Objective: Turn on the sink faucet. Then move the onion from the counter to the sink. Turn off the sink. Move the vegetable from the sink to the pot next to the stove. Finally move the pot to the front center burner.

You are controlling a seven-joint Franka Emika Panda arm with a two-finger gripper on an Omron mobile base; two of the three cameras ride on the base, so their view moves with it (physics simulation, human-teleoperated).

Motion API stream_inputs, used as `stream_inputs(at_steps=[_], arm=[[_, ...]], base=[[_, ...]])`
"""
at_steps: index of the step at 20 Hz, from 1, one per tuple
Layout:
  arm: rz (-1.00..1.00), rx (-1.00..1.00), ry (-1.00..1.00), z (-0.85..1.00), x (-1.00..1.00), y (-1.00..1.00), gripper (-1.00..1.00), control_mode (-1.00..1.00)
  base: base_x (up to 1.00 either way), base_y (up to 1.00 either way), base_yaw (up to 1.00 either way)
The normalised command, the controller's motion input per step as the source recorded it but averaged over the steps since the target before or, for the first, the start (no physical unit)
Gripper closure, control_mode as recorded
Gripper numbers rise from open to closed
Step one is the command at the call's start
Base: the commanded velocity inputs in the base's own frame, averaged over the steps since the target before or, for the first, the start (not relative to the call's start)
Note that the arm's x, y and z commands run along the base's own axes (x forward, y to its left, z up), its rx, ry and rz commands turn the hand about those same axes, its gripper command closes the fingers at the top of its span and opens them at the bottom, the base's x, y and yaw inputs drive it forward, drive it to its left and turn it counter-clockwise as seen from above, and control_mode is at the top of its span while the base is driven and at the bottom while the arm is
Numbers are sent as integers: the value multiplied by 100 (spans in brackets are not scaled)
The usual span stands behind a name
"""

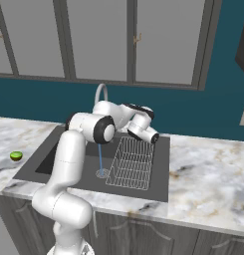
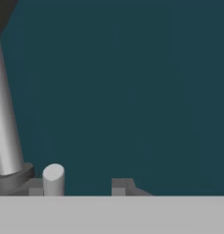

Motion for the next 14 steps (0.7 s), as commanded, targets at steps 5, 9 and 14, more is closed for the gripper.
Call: stream_inputs(at_steps=[5, 9, 14], arm=[[0, 0, -1, -8, -5, -5, -100, -100], [0, 0, 0, 23, -21, 0, -100, -100], [0, 0, -2, 42, -29, -13, -100, -100]], base=[[0, 0, 0], [0, 0, 0], [0, 0, 0]])
